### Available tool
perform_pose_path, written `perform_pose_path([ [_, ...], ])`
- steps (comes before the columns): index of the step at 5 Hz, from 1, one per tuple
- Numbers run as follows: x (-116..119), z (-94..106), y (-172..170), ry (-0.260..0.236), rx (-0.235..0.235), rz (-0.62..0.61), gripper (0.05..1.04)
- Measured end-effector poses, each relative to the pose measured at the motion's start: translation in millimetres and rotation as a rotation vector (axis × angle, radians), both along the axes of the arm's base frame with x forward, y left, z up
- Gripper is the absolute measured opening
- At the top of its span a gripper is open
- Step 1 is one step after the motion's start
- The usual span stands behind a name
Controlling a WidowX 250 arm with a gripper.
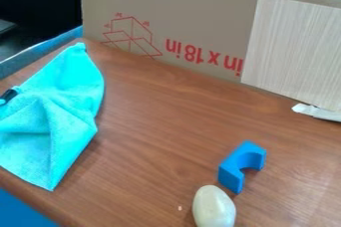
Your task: Unfold the cloth from left to right
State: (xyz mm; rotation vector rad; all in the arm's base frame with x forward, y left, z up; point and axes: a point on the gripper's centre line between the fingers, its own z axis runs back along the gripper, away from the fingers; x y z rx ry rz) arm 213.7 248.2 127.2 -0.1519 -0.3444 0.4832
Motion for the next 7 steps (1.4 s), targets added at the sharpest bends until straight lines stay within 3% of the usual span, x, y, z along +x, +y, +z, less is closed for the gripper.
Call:
perform_pose_path([
  [1,6,-13.3,2,0.005,0.070,0.033,1.001],
  [2,10,-12.9,11,-0.013,0.128,0.070,1.001],
  [6,9,-43.1,18,-0.010,0.162,0.158,1.001],
  [7,11,-59.1,13,-0.001,0.142,0.171,1.001],
])
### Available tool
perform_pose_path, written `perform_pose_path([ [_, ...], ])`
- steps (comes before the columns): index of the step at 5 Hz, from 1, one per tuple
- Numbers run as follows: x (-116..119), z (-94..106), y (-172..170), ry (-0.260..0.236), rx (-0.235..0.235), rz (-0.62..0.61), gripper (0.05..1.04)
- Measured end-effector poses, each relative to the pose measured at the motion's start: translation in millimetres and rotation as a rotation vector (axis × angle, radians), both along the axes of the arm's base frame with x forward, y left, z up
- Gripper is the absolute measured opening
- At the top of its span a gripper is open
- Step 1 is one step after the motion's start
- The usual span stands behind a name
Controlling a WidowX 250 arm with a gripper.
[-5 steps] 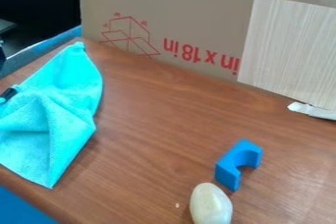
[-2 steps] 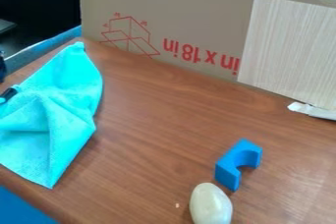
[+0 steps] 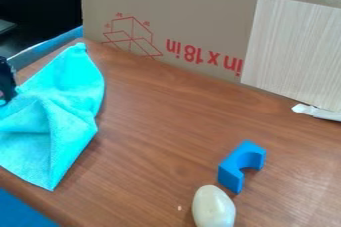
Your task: Unfold the cloth from left to right
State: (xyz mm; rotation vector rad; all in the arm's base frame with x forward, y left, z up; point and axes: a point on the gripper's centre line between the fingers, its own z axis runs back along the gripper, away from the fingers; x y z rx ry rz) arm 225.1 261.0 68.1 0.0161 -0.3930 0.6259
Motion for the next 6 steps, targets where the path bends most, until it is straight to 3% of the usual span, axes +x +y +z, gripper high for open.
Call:
perform_pose_path([
  [1,4,-9.2,-1,0.001,-0.009,0.027,0.966],
  [3,7,-17.4,-3,0.007,-0.035,0.046,0.381],
  [4,7,-14.7,-9,0.000,-0.058,0.015,0.183],
  [5,8,-8.2,-12,-0.004,-0.086,0.012,0.088],
  [6,12,0.6,-9,-0.009,-0.101,0.017,0.069],
])
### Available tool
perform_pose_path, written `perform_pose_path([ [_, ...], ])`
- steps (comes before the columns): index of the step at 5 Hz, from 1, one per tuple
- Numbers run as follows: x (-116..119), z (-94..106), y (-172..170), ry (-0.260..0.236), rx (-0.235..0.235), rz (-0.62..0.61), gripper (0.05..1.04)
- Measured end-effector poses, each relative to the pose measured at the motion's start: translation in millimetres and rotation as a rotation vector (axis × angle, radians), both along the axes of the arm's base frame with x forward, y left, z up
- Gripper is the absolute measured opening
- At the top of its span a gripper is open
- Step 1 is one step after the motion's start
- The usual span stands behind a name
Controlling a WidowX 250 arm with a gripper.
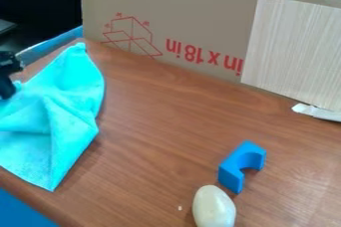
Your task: Unfold the cloth from left to right
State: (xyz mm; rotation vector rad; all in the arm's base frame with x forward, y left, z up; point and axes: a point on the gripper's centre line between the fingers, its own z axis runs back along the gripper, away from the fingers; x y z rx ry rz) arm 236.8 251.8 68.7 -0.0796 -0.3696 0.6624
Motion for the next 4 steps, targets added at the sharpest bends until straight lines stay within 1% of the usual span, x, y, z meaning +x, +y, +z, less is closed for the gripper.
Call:
perform_pose_path([
  [1,5,14.0,-3,-0.005,-0.020,-0.010,0.069],
  [2,24,28.2,-29,-0.015,-0.039,-0.061,0.069],
  [3,42,35.1,-55,-0.013,-0.063,-0.077,0.069],
  [4,65,40.1,-85,-0.011,-0.080,-0.082,0.068],
])
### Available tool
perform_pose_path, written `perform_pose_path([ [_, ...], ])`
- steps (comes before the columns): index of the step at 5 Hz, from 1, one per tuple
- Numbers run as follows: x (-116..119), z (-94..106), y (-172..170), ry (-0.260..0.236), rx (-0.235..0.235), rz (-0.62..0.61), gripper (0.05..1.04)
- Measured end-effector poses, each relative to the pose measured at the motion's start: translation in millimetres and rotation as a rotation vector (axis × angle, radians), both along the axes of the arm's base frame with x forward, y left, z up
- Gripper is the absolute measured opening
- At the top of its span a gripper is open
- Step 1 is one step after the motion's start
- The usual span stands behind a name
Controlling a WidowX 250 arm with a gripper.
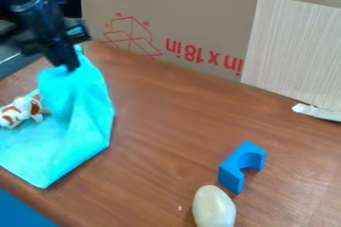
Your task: Unfold the cloth from left to right
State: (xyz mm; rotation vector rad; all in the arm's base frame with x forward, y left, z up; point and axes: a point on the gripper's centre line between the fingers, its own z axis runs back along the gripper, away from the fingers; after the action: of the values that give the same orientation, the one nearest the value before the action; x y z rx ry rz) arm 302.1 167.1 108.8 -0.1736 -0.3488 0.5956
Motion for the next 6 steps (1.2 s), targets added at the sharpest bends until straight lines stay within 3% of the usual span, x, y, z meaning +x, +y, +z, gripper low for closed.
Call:
perform_pose_path([
  [2,49,-6.8,-44,0.033,-0.034,-0.001,0.068],
  [4,90,-2.8,-85,0.021,-0.072,-0.041,0.068],
  [6,106,-8.0,-100,0.041,-0.136,-0.041,0.068],
])
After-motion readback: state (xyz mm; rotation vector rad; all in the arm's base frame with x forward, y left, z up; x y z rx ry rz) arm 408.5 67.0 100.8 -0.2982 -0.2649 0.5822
